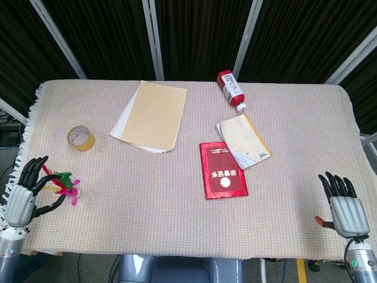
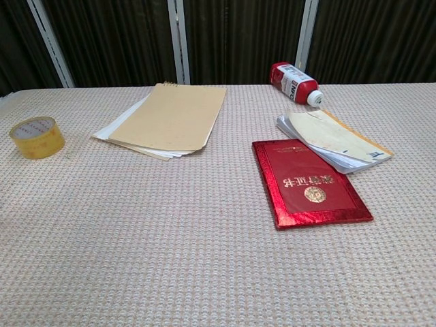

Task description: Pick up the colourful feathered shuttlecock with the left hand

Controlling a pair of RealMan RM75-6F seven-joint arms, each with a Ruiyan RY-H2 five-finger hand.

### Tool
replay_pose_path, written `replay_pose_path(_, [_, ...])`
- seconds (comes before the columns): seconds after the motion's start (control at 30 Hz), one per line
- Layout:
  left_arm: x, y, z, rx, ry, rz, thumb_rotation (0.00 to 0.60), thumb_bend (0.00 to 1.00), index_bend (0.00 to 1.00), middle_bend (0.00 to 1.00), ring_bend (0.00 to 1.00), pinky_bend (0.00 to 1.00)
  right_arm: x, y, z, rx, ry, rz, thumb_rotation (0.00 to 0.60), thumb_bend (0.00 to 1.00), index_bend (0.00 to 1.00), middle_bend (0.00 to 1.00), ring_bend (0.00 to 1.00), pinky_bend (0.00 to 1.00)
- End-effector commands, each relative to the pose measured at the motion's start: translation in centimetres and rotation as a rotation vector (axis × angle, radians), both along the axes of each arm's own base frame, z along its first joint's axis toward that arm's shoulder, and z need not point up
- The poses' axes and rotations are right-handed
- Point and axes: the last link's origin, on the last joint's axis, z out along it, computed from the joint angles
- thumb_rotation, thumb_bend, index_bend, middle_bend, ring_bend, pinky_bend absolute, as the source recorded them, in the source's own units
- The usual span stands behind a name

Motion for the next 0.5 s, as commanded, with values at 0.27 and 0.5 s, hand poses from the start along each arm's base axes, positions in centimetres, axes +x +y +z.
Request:
replay_pose_path(0.27, [-1.7, -4.4, 4.4, 0.149, 0.184, 0.074, 0.6, 0.21, 0.22, 0.0, 0.0, 0.0, 0.5, 0.8, 0.2, -0.014, -0.004, 0.023, 0.6, 0.02, 0.0, 0.0, 0.0, 0.0])
replay_pose_path(0.5, [0.6, -9.2, 6.6, 0.168, 0.447, 0.389, 0.6, 0.21, 0.13, 0.0, 0.0, 0.0, 1.0, 1.1, 0.6, -0.038, 0.004, 0.029, 0.6, 0.02, 0.0, 0.0, 0.0, 0.0])
